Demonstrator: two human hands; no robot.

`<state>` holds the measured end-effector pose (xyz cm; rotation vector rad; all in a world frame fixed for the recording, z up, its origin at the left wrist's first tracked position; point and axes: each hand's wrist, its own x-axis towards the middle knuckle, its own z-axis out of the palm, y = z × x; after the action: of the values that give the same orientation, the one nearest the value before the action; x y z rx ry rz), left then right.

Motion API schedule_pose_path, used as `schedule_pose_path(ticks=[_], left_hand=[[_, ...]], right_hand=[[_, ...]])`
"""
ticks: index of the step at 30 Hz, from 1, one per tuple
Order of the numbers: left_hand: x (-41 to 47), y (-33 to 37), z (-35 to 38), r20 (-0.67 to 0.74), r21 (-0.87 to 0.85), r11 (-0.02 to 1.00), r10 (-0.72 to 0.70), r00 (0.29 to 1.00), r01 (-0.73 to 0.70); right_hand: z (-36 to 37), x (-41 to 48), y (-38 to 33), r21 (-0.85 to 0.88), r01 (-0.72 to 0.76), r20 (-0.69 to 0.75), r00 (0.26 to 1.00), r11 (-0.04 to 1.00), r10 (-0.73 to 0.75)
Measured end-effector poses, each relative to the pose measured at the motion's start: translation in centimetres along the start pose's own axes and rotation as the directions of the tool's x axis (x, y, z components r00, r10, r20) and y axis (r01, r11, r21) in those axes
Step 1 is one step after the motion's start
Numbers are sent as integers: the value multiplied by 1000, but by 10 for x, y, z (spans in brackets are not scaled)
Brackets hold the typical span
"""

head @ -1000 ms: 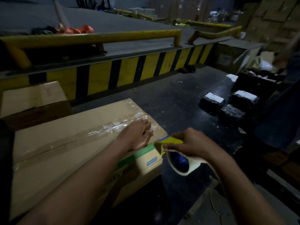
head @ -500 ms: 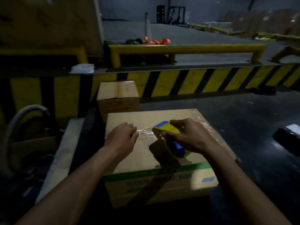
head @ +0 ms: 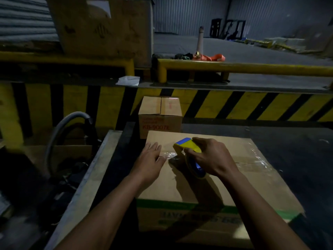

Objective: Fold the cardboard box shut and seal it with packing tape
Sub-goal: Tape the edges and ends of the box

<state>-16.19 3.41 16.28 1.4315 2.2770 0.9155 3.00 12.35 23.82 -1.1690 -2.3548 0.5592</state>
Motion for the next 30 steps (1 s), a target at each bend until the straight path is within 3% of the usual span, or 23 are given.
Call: schedule_pose_path(ticks=[13,23,26,28,30], left_hand=[[-10,10,1,-98,-59,994,-96,990,91],[10,6,-8,-40,-83,992,-96,995,92],[25,13,-22,-56,-248,964,-111,992,94],[35,19,-37,-25,-468,869,-193,981,159],[44,19,-50,9,-523,832,-209,978,183]], right_hand=[[6,18,2,3,64,71,995,998,-64],[10,18,-9,67,131,54,989,989,-135],[11,17,-11,84,155,43,986,984,-159],[10,18,-13,96,172,26,984,980,-175],[9,20,-14,102,178,9,984,979,-180]])
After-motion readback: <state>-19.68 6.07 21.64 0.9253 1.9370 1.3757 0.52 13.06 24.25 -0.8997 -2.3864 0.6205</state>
